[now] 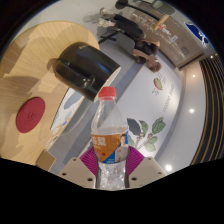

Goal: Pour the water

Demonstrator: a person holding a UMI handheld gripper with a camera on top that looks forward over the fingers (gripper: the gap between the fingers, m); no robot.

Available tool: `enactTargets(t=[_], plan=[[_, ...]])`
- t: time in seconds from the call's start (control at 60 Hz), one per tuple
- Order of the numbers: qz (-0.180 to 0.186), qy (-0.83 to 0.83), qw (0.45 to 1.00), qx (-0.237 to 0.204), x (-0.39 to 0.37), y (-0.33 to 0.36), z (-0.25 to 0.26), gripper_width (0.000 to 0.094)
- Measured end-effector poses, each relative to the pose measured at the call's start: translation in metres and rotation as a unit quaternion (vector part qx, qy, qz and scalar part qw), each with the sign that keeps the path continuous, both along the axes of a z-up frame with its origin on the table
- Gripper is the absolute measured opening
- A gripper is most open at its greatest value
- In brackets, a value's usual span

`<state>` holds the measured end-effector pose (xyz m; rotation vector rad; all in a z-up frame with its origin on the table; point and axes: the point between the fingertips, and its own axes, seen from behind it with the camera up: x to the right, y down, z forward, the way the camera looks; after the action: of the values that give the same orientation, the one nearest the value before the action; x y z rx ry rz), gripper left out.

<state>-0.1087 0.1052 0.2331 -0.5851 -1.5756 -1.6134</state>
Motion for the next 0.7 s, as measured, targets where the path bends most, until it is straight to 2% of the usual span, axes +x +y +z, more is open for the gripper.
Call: enactTargets(t=[0.1, 0.133, 0.2, 0.25, 0.3, 0.4, 0.433, 0.55, 0.583, 0.6, 0.617, 0.65, 0.7], plan=[[0.012, -0.055, 0.998, 0.01, -0.007, 0.009, 0.005, 0.0323], [0.02, -0.064, 0.998, 0.005, -0.007, 0.015, 0.028, 0.0326], [0.025, -0.082, 0.996, 0.013, -0.011, 0.013, 0.033, 0.0325], [0.025, -0.087, 0.996, 0.013, -0.012, 0.005, 0.05, 0.0324], [0.024, -0.089, 0.996, 0.013, -0.011, 0.012, 0.04, 0.0326], [0.023, -0.089, 0.996, 0.01, -0.013, 0.006, 0.055, 0.0324], [0.028, -0.072, 0.997, 0.009, -0.007, 0.021, 0.04, 0.0326], [0.036, 0.124, 0.992, -0.007, -0.006, 0.022, 0.078, 0.0324], [0.038, 0.226, 0.973, -0.021, -0.001, 0.023, 0.089, 0.0329], [0.041, 0.272, 0.961, -0.019, -0.003, -0.001, 0.092, 0.0333], [0.038, 0.327, 0.943, -0.04, 0.002, 0.008, 0.098, 0.0335], [0.044, 0.439, 0.896, -0.053, 0.008, 0.0, 0.095, 0.0336], [0.044, 0.589, 0.8, -0.104, 0.016, 0.011, 0.087, 0.0337]])
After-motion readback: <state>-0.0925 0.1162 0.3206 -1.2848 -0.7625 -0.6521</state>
